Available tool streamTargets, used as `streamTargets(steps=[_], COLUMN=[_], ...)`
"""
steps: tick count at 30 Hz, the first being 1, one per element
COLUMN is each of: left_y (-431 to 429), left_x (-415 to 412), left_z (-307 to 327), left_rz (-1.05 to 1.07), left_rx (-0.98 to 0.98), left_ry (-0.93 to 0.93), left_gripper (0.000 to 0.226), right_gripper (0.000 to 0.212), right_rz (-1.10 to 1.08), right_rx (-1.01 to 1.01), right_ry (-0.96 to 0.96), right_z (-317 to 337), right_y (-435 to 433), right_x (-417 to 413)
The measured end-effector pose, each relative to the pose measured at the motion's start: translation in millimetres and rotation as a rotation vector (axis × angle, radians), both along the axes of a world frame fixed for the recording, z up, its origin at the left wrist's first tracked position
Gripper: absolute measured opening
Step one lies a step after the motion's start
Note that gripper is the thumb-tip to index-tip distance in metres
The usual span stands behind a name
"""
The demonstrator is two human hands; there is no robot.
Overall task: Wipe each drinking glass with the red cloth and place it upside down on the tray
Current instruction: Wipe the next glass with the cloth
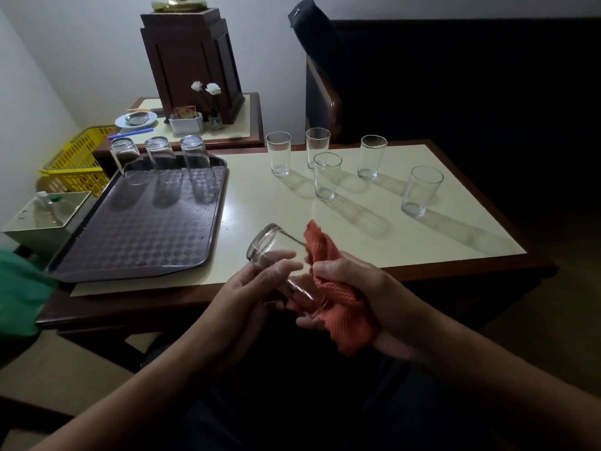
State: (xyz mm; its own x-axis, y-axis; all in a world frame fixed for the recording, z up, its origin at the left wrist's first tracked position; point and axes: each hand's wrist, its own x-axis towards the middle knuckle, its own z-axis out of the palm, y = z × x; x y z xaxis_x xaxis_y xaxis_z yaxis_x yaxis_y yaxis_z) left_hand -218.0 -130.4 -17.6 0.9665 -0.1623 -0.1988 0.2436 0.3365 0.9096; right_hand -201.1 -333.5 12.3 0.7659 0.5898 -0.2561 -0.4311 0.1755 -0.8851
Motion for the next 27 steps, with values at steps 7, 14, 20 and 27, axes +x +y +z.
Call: streamTargets(steps=[7,14,20,27], left_y=[6,16,24,15], left_x=[2,-4,-3,-1], left_z=[14,15,16,13], left_rz=[0.074,-0.216,-0.200,-0.058], left_rx=[-0.075,0.042,0.602,0.261], left_ry=[0.228,0.241,-0.123,0.057], left_gripper=[0.067,0.074,0.076,0.071], right_gripper=[0.052,0.064,0.066,0.045], right_rz=[0.266,-0.290,-0.164,0.005], right_rx=[-0.352,-0.219,-0.103,-0.499], right_ry=[-0.015,0.029,0.169,-0.821], right_z=[-20,-15,-17,-29], right_y=[-7,-26,-13,2], right_x=[5,38,29,-4])
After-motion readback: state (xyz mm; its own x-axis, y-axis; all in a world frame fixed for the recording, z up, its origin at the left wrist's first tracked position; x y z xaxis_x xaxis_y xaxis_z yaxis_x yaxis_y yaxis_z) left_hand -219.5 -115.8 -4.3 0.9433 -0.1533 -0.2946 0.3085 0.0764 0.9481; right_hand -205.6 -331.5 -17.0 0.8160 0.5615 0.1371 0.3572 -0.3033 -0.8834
